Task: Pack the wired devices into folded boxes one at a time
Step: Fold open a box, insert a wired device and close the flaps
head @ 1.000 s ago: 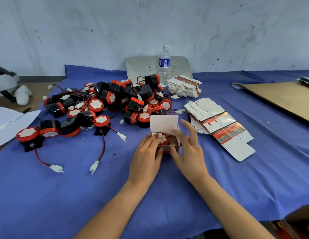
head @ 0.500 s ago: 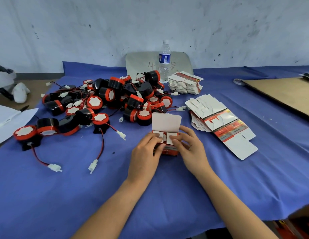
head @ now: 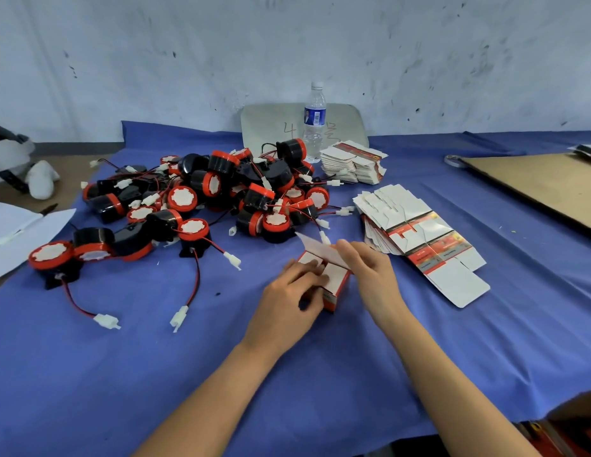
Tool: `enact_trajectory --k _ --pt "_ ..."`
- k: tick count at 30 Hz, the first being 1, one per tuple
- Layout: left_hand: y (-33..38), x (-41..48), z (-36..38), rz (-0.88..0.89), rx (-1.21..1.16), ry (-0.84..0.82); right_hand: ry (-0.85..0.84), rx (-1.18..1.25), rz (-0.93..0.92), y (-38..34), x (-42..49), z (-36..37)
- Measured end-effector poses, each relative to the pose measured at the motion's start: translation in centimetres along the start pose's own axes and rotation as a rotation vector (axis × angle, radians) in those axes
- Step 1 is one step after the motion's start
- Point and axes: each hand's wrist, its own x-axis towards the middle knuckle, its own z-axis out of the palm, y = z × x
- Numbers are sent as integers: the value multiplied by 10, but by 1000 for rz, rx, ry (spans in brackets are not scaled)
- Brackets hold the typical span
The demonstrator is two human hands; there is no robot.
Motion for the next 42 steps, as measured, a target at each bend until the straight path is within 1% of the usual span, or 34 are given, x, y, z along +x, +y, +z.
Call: enact_trajectory --k 3,6,8,11,12,14,16,17,21,23,25,31,33,38,42 --pt "-2 0 1 -4 -62 -4 -70 -89 40 -9 10 -1" --pt "-3 1 1 -4 -91 -13 -140 -278 -11 -14 9 -1" --pt "-4 2 1 4 -109 -13 -136 -424 -66 -7 4 -1" --pt "-3 2 1 34 -123 12 -80 -527 -138 4 -4 0" --pt "-3 1 0 30 -120 42 -56 -520 -156 5 -6 0" --pt "-6 0 -1 -28 -96 159 -22 -495 -205 7 -10 -1" --pt "-10 0 -4 -165 -101 261 -46 -529 -263 10 -17 1" --pt "-12 1 -5 -219 -129 269 -66 -558 -265 12 -20 2" --pt "-10 2 -7 -292 -268 185 -100 -555 -216 17 -24 -1" --pt "-9 1 -8 -282 -302 147 -97 -535 -209 18 -24 -2" --pt "-9 1 -9 -253 -287 123 -92 -506 -193 19 -23 -2" --pt "-12 4 -10 -316 -398 154 -106 -529 -225 25 -23 -2" --pt "-12 4 -9 -315 -394 147 -116 -539 -237 25 -24 -3" --pt "-10 4 -6 -332 -372 159 -289 -522 -213 21 -26 -12" --pt "-10 3 -5 -251 -295 65 -426 -414 -69 13 -21 -22"
